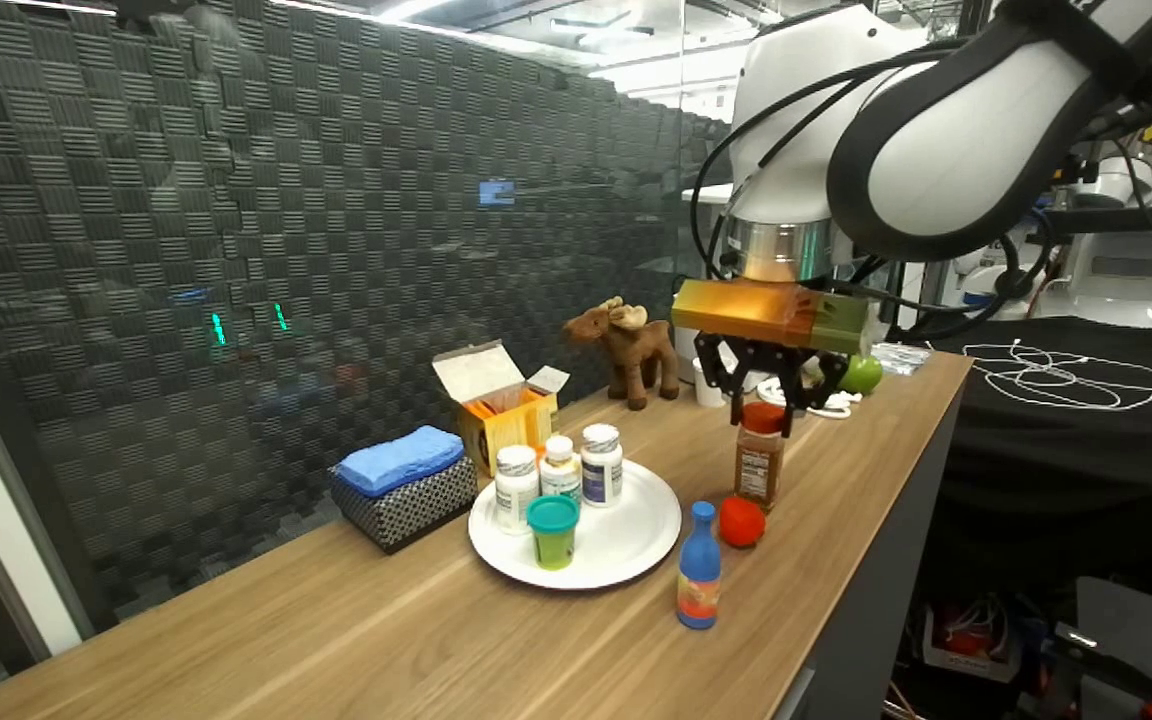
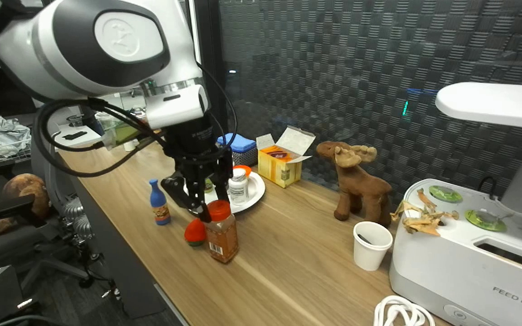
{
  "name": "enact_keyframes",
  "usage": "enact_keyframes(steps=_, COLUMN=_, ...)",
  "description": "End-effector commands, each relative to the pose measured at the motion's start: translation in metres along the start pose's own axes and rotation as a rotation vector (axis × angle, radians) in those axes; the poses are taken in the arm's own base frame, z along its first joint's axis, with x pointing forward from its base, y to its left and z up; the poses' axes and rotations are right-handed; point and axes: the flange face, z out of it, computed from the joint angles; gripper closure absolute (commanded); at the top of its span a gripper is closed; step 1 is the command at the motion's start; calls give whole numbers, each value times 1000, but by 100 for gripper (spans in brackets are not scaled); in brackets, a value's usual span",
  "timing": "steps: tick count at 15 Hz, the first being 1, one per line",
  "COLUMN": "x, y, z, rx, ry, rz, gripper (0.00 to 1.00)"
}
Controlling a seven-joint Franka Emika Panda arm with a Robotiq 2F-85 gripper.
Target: Pick up all the objects surrounding the white plate and arrange them on the plate
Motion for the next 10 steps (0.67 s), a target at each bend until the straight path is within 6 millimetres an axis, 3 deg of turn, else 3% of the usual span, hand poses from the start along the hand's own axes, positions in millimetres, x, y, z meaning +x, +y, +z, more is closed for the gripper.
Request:
enact_keyframes(steps=1, x=-12, y=-7, z=-50, rx=38, ry=95, rz=-10, gripper=76)
enact_keyframes(steps=5, x=-39, y=-28, z=-83, rx=98, ry=136, rz=-75, gripper=76)
enact_keyframes(steps=10, x=-73, y=-57, z=-78, rx=138, ry=118, rz=-167, gripper=76)
